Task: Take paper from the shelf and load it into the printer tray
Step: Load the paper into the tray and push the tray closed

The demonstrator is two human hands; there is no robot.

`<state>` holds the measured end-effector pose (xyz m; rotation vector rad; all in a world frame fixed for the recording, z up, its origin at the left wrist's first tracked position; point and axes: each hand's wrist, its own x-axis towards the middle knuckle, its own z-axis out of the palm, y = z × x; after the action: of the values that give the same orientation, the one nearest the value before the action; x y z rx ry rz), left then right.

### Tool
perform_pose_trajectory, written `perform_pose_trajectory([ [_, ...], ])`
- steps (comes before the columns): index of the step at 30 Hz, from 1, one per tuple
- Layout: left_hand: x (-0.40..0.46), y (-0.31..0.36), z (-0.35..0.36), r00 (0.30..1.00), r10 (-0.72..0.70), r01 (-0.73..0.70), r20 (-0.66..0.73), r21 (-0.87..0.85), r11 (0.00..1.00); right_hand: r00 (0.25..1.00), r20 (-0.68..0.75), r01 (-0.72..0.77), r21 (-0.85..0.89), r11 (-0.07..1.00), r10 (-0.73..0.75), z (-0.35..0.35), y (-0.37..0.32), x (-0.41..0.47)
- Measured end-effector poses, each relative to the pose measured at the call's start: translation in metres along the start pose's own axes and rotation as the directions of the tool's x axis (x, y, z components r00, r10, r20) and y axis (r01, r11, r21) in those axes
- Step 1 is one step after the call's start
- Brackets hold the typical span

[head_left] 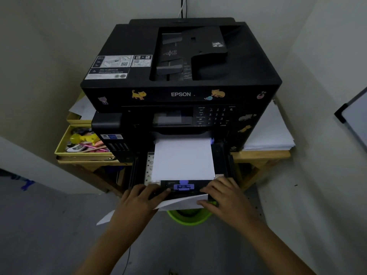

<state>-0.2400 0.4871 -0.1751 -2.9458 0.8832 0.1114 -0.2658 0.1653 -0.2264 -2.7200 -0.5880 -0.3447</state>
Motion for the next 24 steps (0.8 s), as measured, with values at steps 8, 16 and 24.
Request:
perform_pose_trajectory([
  [8, 0.001, -0.006, 0.034, 0.995, -0.001, -0.008, -0.098, -0.088, 0.996, 0.996, -0.083, -0.023, -0.069, 0.997, 0.018, 0.008, -0.004, -0.007],
  [16, 0.009, -0.007, 0.04, 0.971, -0.015, -0.013, -0.238, -0.115, 0.993, 0.994, -0.112, 0.008, -0.037, 0.999, -0.012, 0.011, 0.005, 0.003],
  [24, 0.017, -0.011, 0.039, 0.973, -0.003, -0.02, -0.23, -0.101, 0.995, 0.994, -0.102, 0.03, -0.036, 0.999, -0.034, 0.011, 0.014, 0.012],
])
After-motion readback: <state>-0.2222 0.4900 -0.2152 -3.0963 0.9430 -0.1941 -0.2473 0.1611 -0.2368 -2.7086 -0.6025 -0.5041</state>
